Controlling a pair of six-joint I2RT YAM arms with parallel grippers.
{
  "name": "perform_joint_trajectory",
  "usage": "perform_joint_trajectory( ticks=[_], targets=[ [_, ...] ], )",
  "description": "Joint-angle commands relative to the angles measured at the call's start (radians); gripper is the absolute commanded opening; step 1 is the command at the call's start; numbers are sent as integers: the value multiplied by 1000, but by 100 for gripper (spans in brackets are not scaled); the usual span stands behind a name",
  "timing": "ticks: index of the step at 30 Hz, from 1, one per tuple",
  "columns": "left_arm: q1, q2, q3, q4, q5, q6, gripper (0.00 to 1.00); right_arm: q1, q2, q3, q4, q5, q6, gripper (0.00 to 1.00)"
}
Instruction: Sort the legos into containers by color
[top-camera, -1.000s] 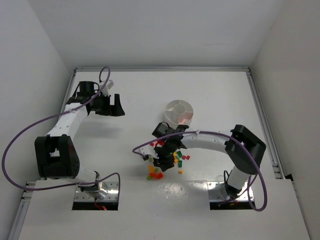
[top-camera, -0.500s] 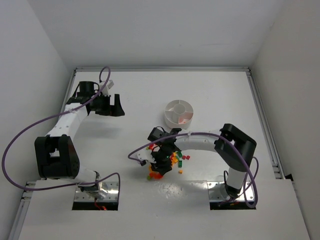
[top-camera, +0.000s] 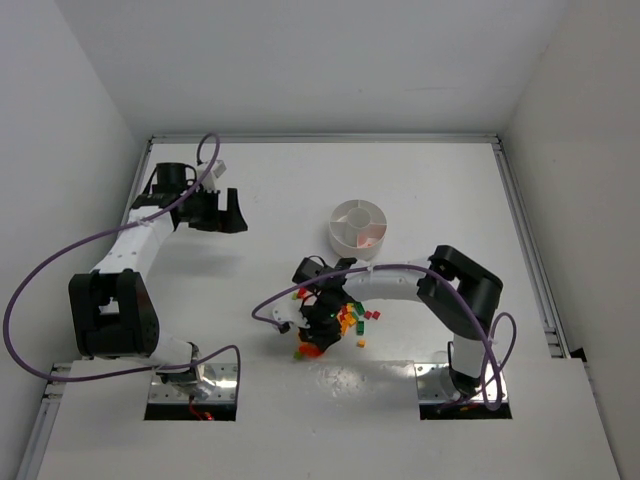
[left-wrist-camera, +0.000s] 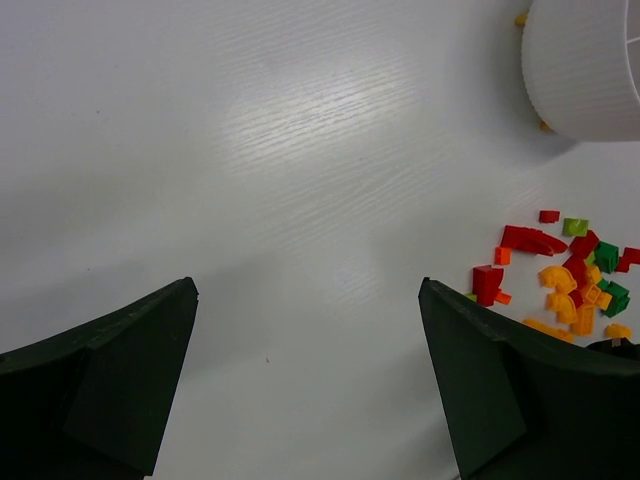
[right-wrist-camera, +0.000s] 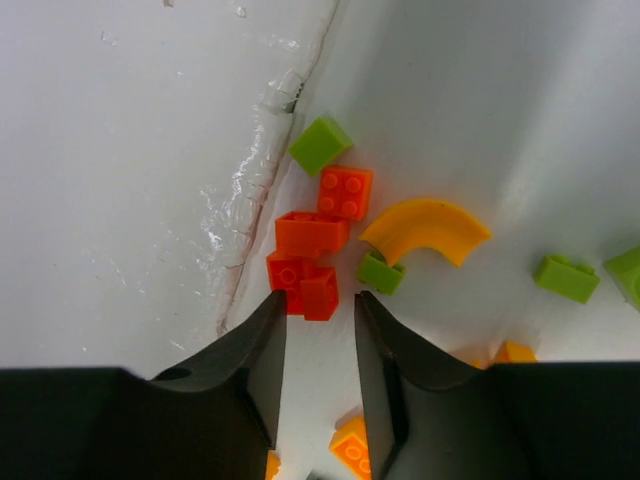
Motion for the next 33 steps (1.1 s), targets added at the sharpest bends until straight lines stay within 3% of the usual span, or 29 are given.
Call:
perform_joint_trajectory(
  ticks=[1,10,27,33],
  targets=[
    [22,-37,-16,16,14,18,99,16,4,34,35,-32,-18,33],
    [31,-28,-16,16,14,18,99,16,5,34,7,-32,-36,12],
    [31,0,-16,36,41,-1,99,-58,-190,-34,-85,125,-15,2],
    [31,0,-7,36,41,-1,99,-160,-190,55,-65,201,20,0]
  ],
)
